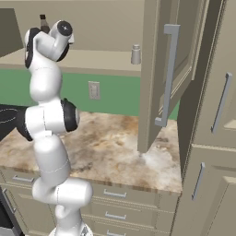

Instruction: Move the syrup bottle and shaker from the cabinet to the dining counter.

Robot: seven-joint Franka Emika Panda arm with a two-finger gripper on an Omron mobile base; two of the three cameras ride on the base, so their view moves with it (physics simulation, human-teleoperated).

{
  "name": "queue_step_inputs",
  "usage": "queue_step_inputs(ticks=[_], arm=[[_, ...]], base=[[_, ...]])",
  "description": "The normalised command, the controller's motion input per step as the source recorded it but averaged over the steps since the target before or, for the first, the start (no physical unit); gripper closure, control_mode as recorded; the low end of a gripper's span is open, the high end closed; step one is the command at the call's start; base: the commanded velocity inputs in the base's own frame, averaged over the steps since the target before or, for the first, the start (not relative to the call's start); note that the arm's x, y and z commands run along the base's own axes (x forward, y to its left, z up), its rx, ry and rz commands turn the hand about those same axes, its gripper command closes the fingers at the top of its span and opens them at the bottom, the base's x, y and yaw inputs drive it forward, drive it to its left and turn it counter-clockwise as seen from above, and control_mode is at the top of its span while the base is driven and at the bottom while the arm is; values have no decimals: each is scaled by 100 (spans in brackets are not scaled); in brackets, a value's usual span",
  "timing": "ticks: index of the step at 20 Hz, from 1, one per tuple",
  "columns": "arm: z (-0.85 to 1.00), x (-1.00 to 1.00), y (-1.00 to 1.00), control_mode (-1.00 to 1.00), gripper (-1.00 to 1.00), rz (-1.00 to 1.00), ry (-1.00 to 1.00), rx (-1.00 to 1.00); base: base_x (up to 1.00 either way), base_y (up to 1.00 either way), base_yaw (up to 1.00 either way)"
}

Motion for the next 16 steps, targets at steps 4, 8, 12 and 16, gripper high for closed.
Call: queue_step_inputs(ticks=[4,8,12,16], arm=[[-1,20,11,-100,-100,0,0,0],[-9,20,12,-100,-100,0,0,0],[-17,21,12,-100,-100,0,0,0],[-10,9,4,-100,100,0,1,0]], base=[[0,0,0],[0,0,0],[0,0,0],[0,0,0]])
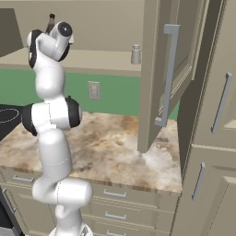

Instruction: Move the syrup bottle and shaker from the cabinet to the dining counter.

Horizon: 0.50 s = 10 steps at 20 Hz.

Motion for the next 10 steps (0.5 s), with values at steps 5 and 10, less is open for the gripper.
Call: queue_step_inputs(ticks=[5,10], arm=[[0,0,2,-100,100,0,0,-1],[0,0,6,-100,100,0,-1,0]], base=[[0,0,0],[0,0,0]])
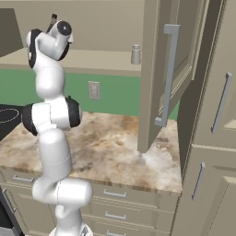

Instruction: Move the syrup bottle and shaker from the cabinet to the dining counter.

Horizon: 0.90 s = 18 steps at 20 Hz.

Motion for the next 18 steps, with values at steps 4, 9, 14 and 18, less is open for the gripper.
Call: queue_step_inputs(ticks=[4,9,14,18], arm=[[0,-16,7,-100,100,0,-1,0],[1,-75,2,-100,100,0,-10,0],[8,-100,0,-100,100,0,-19,0],[0,-100,-1,-100,100,-2,-19,0]], base=[[0,0,0],[0,0,0],[0,0,0],[0,0,0]])
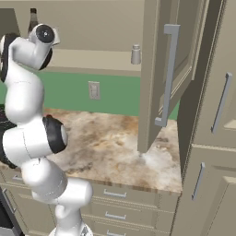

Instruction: Move the syrup bottle and shaker from the cabinet to the dining counter.

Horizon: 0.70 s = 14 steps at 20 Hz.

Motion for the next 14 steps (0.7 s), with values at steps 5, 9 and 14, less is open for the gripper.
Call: queue_step_inputs(ticks=[5,9,14], arm=[[38,-100,-14,-100,100,-6,-16,0],[59,-100,-27,-100,100,-6,-2,-1],[33,-100,-31,-100,100,-9,0,-6]], base=[[0,0,0],[0,0,0],[0,0,0]])
